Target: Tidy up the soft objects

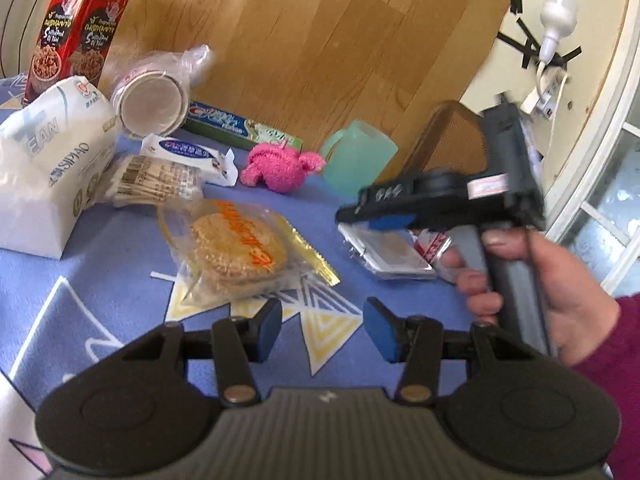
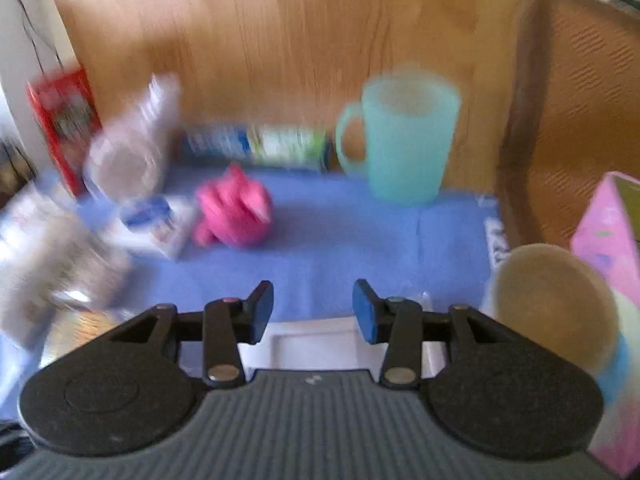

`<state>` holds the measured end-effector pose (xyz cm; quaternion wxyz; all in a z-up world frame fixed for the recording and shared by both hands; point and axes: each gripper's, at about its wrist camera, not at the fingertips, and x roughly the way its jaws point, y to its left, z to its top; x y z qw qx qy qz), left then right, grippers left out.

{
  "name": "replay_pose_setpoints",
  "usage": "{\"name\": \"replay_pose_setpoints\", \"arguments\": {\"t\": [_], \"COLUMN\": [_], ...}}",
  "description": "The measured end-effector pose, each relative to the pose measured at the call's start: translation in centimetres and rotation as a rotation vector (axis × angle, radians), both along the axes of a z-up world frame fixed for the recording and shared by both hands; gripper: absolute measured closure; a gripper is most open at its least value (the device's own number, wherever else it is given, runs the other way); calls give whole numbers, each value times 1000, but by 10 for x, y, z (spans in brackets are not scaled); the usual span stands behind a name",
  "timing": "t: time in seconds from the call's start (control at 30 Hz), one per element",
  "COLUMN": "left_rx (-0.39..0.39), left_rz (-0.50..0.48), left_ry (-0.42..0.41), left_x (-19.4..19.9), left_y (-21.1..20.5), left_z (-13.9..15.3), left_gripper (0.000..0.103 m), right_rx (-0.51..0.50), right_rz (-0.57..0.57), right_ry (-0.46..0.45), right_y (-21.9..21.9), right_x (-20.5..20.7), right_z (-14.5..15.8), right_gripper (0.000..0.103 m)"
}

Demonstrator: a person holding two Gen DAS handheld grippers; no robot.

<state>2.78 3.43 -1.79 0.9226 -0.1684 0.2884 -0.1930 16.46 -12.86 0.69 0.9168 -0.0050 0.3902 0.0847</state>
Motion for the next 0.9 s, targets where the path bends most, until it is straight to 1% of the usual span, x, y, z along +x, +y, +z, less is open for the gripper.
{"name": "replay_pose_setpoints", "arguments": {"t": [0.07,0.1,0.17,0.23,0.27,0.3,0.33,0.37,0.4,0.43,0.47,0.5,0.6,0.67,0.73,0.77,0.8,0.83,0.87,0.9], "left_rx": [-12,-20,-32,-38,-36,-33,-28,-20,-8,-1,0,-1,38,74,104,122,146,165,147,147], "left_rz": [-5,-10,-18,-30,-35,-42,-50,-58,-67,-80,-100,-127,-210,-263,-294,-305,-298,-307,-334,-324], "left_ry": [-14,-18,-18,-18,-19,-19,-16,-14,-11,-8,-5,-1,-6,3,36,62,48,39,54,63], "left_x": [-5,-5,-4,-5,-6,-6,-6,-6,-6,-5,-5,-4,-5,-8,-9,-10,-14,-18,-21,-23], "left_y": [2,3,3,3,2,1,-1,-3,-7,-11,-16,-23,-48,-68,-83,-90,-94,-98,-100,-102], "left_z": [0,0,0,0,0,1,1,2,3,5,7,8,11,9,4,-1,-3,-4,-4,-3], "left_gripper": [57,54,53,53,53,53,53,53,53,53,53,53,49,49,49,50,54,64,66,66], "right_rx": [9,28,71,116,139,153,160,164,166,172,173,153,51,61,86,95,93,82,66,42], "right_rz": [48,83,152,225,248,254,253,240,218,202,196,196,180,172,158,158,163,173,187,189], "right_ry": [13,19,22,-3,-34,-102,-174,-249,-306,-339,-344,-336,-311,-269,-226,-213,-211,-212,-213,-221], "right_y": [0,-1,-5,-10,-15,-21,-25,-32,-38,-40,-42,-43,-39,-42,-45,-44,-40,-35,-29,-24], "right_x": [-18,-34,-72,-115,-138,-163,-184,-208,-230,-247,-259,-272,-291,-294,-286,-282,-275,-272,-267,-264], "right_z": [-1,-2,-4,-5,-5,-2,4,8,10,10,9,5,-9,-17,-25,-27,-29,-29,-31,-31], "right_gripper": [57,57,57,57,57,56,53,41,28,25,24,24,24,23,20,19,19,19,19,20]}}
